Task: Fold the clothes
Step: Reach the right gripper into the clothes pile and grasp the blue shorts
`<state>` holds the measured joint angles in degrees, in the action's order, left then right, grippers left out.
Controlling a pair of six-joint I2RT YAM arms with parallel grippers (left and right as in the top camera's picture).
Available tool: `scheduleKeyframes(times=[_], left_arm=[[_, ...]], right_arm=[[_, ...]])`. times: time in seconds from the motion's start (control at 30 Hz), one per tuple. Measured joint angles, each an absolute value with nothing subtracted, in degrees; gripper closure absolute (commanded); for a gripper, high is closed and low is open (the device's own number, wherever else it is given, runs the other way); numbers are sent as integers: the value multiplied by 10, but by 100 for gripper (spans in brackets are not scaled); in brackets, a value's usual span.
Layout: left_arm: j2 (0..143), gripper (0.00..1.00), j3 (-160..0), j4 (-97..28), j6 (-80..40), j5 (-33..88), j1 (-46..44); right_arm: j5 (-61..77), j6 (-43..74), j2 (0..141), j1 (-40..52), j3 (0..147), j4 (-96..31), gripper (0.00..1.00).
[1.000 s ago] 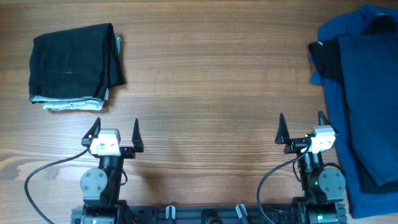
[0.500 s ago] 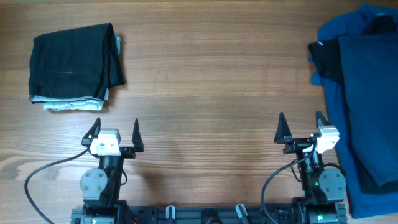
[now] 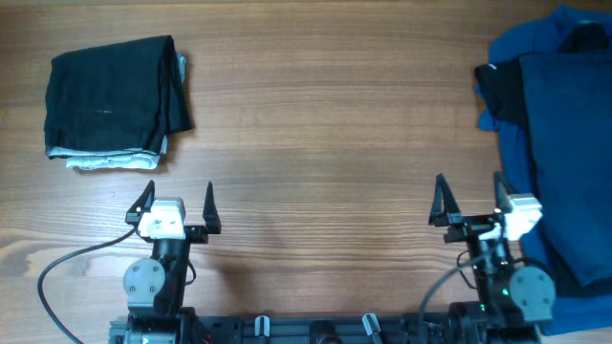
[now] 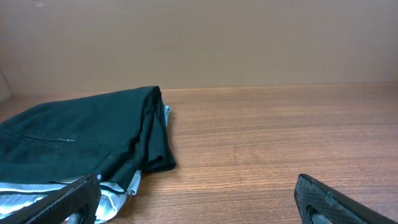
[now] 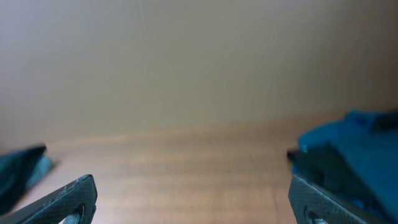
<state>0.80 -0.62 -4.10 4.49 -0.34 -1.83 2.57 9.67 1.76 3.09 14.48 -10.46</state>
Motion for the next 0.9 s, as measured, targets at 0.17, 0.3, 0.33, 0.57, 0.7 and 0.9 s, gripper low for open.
scheduleKeyframes(times=[0.17,0.3,0.33,0.57,0.7,0.9], left_arm=[[8,0,-6,-41,45,-3,-18],[8,0,-6,-41,45,-3,-18],[8,0,-6,-41,45,-3,-18],[8,0,-6,-41,46,-3,-19],[8,0,-6,-41,47,-3,-19],[8,0,-6,-41,49,-3,-19]], right_arm=[[26,108,104,31,260,-133,0],[26,111,239,31,377,-178,0],[26,112,283,31,417,-207,1],[-5,107,606,31,771,-465,0],[-62,67,761,31,927,-558,0],[-116,9,875,2,954,-564,0]])
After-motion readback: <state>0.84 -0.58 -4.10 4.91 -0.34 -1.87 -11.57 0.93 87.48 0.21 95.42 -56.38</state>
